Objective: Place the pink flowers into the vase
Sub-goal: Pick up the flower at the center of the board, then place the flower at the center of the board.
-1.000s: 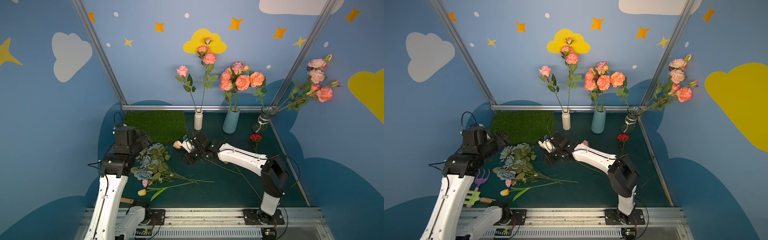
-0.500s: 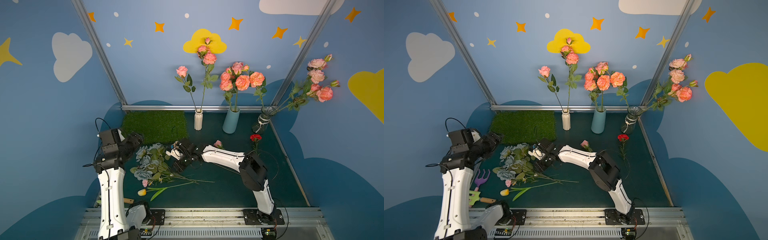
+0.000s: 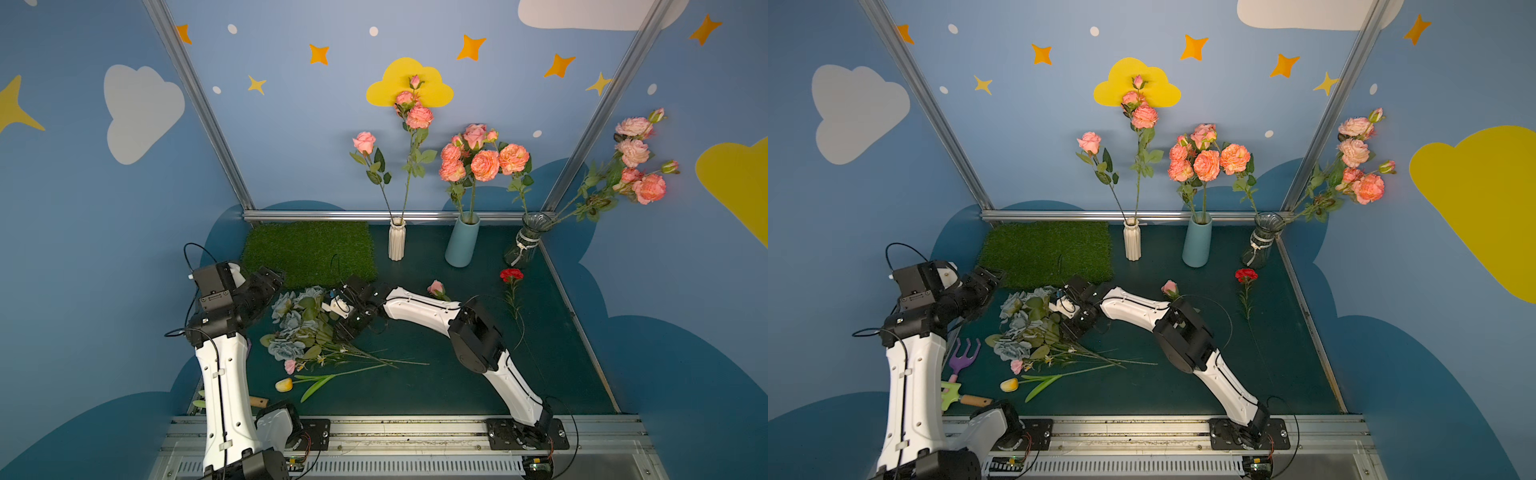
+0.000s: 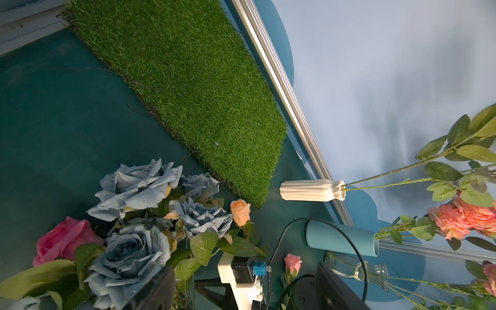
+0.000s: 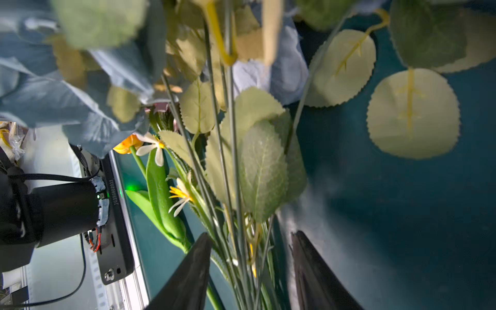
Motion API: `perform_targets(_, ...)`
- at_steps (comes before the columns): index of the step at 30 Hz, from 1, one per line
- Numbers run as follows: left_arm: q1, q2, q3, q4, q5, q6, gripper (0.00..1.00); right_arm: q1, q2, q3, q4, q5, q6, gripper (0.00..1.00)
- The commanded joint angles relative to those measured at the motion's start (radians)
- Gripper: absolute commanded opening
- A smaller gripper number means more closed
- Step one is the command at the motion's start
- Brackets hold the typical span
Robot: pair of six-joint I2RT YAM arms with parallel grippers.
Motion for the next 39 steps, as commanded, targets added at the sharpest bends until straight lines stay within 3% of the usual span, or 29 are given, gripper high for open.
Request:
perform_targets(1, 0.017, -0.004, -0.01, 0.018, 0.034, 0.022, 0.82, 0.006, 0.04, 0.04, -0.055, -0.041, -0.025, 0.5)
perform_targets(15, 0.038, -0.006, -0.013, 0.029, 0.069, 0.012, 0.82, 0.009, 0.007, 0.043, -0.062, -0.067, -0.096, 0.01)
perform_targets(28, 0.038, -0.024, 0.016, 0.014, 0.068, 0.007, 0.82, 0.018, -0.244, -0.08, -0.048, -0.016, -0.191, 0.0)
perform_targets(33, 0.038, -0.025, 0.047, -0.001, 0.066, 0.005, 0.82, -0.034, -0.331, -0.129, -0.083, 0.028, -0.184, 0.0)
perform_targets(39, 0.038, -0.024, 0.094, -0.013, 0.064, 0.005, 0.82, -0.095, -0.469, -0.302, -0.118, 0.116, -0.172, 0.0)
